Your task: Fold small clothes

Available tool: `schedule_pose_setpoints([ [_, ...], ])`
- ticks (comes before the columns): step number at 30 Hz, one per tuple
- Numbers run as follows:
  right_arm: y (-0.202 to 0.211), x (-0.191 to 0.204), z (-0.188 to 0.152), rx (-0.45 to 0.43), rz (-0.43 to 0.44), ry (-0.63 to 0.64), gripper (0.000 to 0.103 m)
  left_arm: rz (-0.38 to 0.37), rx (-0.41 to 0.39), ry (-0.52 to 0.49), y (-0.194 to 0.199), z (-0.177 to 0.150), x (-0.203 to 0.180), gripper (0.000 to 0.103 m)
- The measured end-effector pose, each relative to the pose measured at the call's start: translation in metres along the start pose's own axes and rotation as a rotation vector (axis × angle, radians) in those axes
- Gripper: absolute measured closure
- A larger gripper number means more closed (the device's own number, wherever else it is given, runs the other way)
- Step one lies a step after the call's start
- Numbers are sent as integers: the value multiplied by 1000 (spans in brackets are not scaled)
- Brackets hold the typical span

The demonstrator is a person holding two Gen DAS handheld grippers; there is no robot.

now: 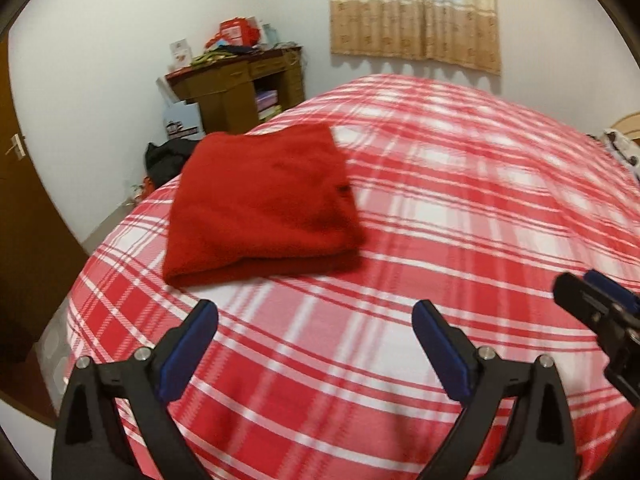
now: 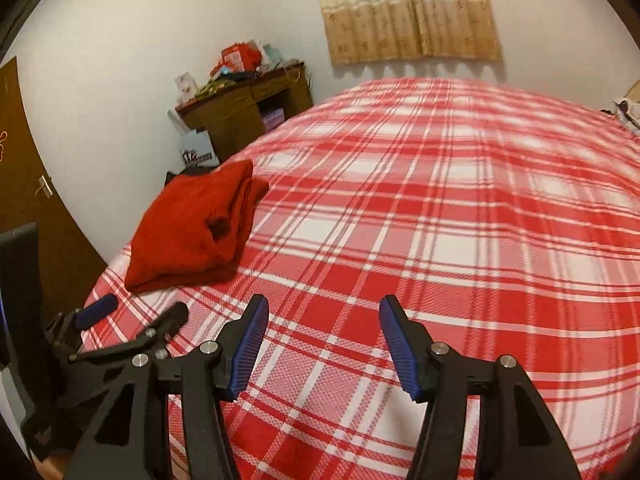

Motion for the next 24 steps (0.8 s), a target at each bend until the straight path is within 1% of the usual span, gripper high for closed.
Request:
schedule_pose_setpoints([
  [3,15,4,4,-33,-8,16,43,-33,4,16,15,-3,-6,2],
  [5,26,7,6,-62,-17,19,36,-41,10,30,26,-5,-6,2],
  [6,33,8,6,-81,-22,17,32,-39,8,35,29,-6,-7,2],
  [7,39,9,7,-100,-28,15,29,-31,-2,40,34,-5,-5,2],
  [9,51,11,9,-141,-47,19,29,-10,-31,43,45,-4,-3,1],
  [12,62,14,11,-164,-69,24,29,16,-82,40,63,-1,1,0],
  [15,72,16,13,-189,-66,11,28,66,-132,34,76,2,6,0],
  [18,80,21,16,-209,-80,21,28,89,-178,19,87,4,10,0],
  [22,93,33,20,-241,-87,44,28,125,-216,22,95,8,12,0],
  [24,101,39,21,-258,-98,60,28,128,-237,25,101,11,13,0],
])
Point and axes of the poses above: each gripper's, at about its wrist camera, not at the fingertips, and y roughly against the way its jaws point, x to its left, z to its top, the point moved 3 cm from there along -y, roughly the way its jaws point, and after that the axes turned 15 degrees about y, right-handed, at the moved point
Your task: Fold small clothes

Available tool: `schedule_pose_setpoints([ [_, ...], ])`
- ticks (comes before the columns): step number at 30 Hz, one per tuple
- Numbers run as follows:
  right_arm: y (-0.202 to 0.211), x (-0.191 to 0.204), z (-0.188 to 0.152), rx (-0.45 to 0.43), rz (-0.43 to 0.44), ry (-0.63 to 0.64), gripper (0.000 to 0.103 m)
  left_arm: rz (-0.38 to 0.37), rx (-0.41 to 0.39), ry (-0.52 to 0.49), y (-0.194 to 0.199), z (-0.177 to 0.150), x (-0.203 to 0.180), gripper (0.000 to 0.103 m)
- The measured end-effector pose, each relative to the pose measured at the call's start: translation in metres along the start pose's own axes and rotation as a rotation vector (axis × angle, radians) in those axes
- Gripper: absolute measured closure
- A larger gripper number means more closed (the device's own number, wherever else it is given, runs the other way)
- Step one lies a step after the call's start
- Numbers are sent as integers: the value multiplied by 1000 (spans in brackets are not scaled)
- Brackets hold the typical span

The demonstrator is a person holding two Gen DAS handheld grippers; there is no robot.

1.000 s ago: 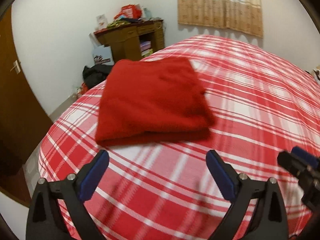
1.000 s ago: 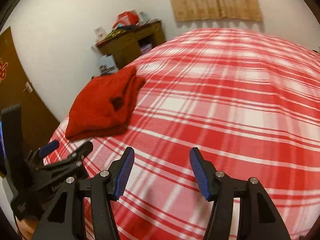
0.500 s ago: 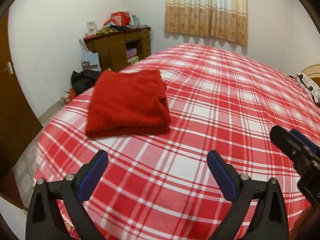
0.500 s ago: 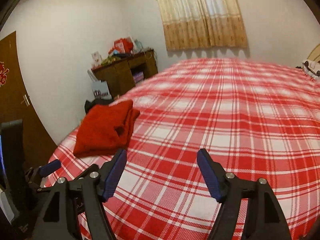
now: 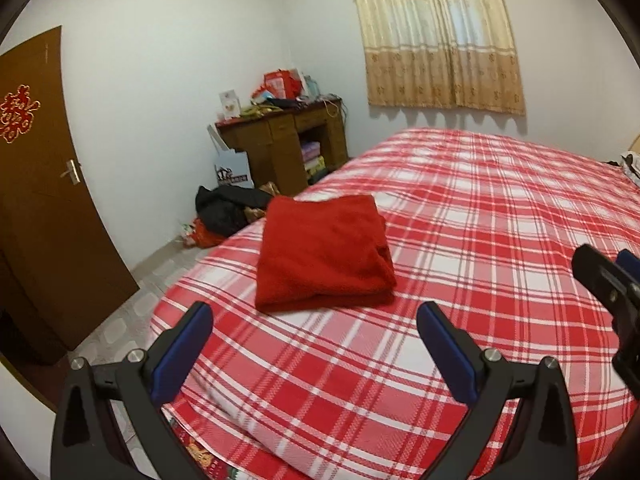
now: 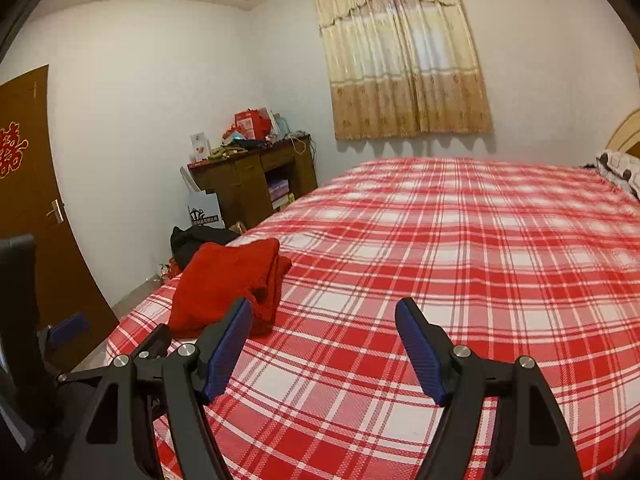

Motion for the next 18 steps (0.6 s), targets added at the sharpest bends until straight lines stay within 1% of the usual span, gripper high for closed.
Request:
schedule_pose_setpoints([
  [5,10,4,4,-27,-26,17,26,-26,-19,20,11,4,1,0],
  [10,12,1,3,-27,-32,7,24,-14,-49,9,18,4,-3,0],
  [15,13,-1,2,-30,-32,-2,24,-16,-54,21,20,5,-1,0],
  [18,13,-2,1,-31,-34,-9,24,-3,-65,22,21,5,0,0],
])
Point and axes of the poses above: each gripper's, at about its wrist camera, not at the fingertips, and y roughly against the way its jaws point, x to its left, z to its top, the point moved 3 cm from there along -y, roughly the way its jaws point, and after that the axes turned 15 degrees about y, right-handed, at the moved point
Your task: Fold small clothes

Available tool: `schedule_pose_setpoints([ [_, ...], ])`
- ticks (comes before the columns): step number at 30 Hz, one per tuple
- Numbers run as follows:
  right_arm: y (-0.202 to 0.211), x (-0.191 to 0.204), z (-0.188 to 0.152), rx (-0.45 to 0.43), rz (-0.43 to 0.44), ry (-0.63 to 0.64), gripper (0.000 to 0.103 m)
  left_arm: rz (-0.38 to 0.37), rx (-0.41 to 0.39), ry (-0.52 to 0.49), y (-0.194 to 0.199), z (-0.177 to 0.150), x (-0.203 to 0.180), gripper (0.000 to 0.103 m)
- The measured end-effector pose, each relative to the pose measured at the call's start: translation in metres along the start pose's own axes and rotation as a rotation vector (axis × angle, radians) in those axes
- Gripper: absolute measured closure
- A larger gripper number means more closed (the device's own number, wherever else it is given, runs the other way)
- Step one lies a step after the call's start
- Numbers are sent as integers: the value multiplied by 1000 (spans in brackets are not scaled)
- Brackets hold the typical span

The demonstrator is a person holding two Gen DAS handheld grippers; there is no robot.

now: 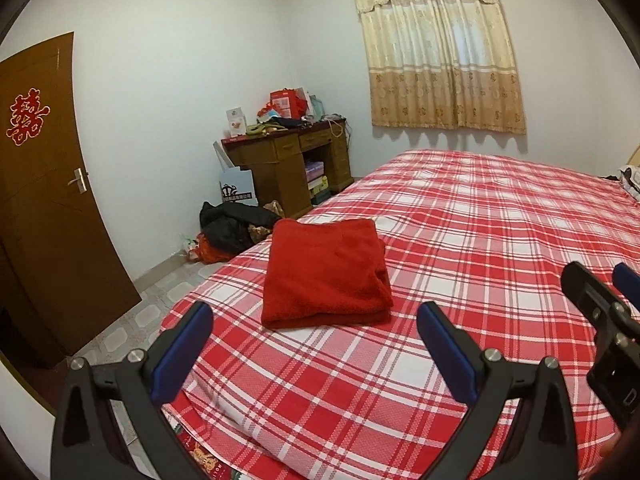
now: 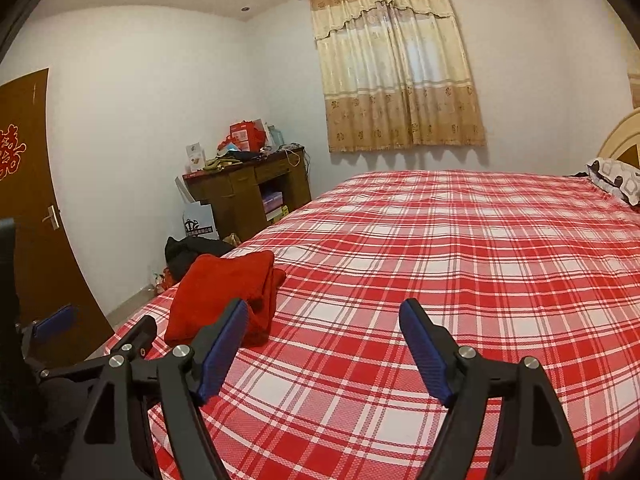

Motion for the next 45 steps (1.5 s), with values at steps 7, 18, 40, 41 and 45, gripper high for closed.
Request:
schedule_pose_setpoints([
  [7,0,1,-1,3,0,3,24,16,-27,11,2,3,4,0],
  [18,-2,1,-3,9,3,2,24,11,-11,43,-2,3,10,0],
  [40,2,-3,-6,-4,-17,-10,24,3,-44,71,2,13,18,0],
  [41,2,-4,-6,-4,-18,-10,24,2,-40,72,1,13,18,0],
  [45,1,-4,-7,2,-19,-13,24,2,-31,73,-1,13,19,0],
])
Point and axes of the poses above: each gripper's, at about its wrist camera, not at the fingertips, and y roughly against the way its jaws point, x to its left, z to its top, the point moved 3 cm from there along -y, roughly the way its jaws point, and after that the axes turned 15 degrees about y, right-handed, at the moved point
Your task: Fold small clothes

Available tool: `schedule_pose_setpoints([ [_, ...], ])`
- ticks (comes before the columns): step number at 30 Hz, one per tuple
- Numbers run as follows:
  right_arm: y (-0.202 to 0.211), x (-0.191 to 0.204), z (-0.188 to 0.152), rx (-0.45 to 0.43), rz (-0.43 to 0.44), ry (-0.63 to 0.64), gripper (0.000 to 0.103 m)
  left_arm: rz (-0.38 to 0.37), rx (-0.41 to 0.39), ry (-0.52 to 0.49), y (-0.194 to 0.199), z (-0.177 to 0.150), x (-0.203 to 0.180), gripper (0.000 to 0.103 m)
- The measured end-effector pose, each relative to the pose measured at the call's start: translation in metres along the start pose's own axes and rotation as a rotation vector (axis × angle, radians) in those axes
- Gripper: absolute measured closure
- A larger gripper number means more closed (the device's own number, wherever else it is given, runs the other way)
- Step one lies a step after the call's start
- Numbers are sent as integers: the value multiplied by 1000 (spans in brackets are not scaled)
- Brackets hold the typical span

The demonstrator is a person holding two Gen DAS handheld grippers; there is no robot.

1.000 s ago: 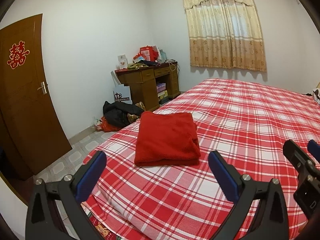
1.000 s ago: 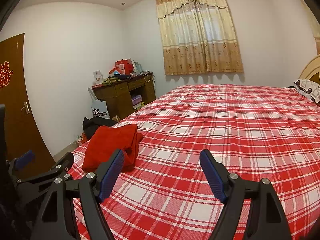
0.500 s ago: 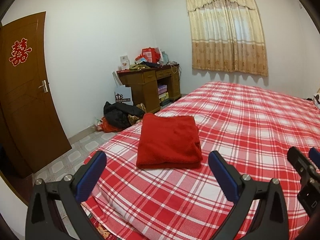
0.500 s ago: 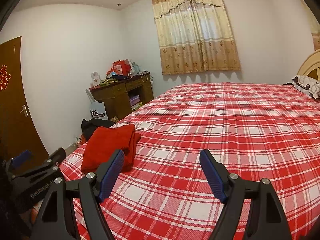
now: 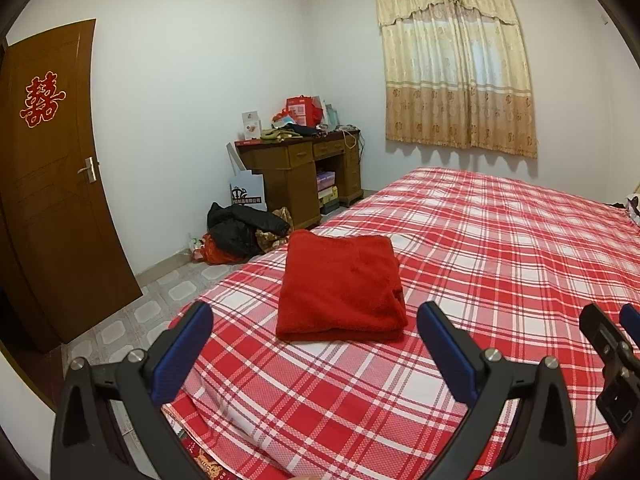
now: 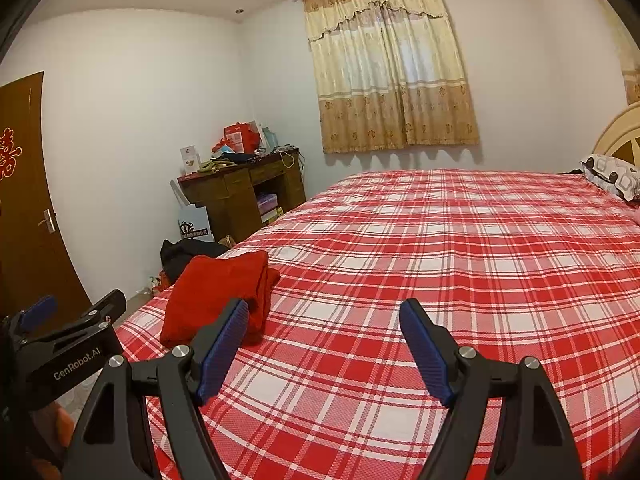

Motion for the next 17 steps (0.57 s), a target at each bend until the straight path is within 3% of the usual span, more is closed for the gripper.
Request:
schedule_pose_setpoints([
  [9,0,-5,-3,12,-6,-16,24,-21,110,62,-18,-4,9,0],
  [17,0,-8,-3,14,-6,-24,24,-29,112,32,-17,-7,3,0],
])
Point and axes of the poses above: each gripper's, at about its wrist camera, not at the fingertips, and y roughly against the way its jaws point, x to its left, z to its top, the point moved 3 cm from there along -y, roughly the way its jaws point, and after that the axes turned 15 degrees about y, right-handed, at the moved point
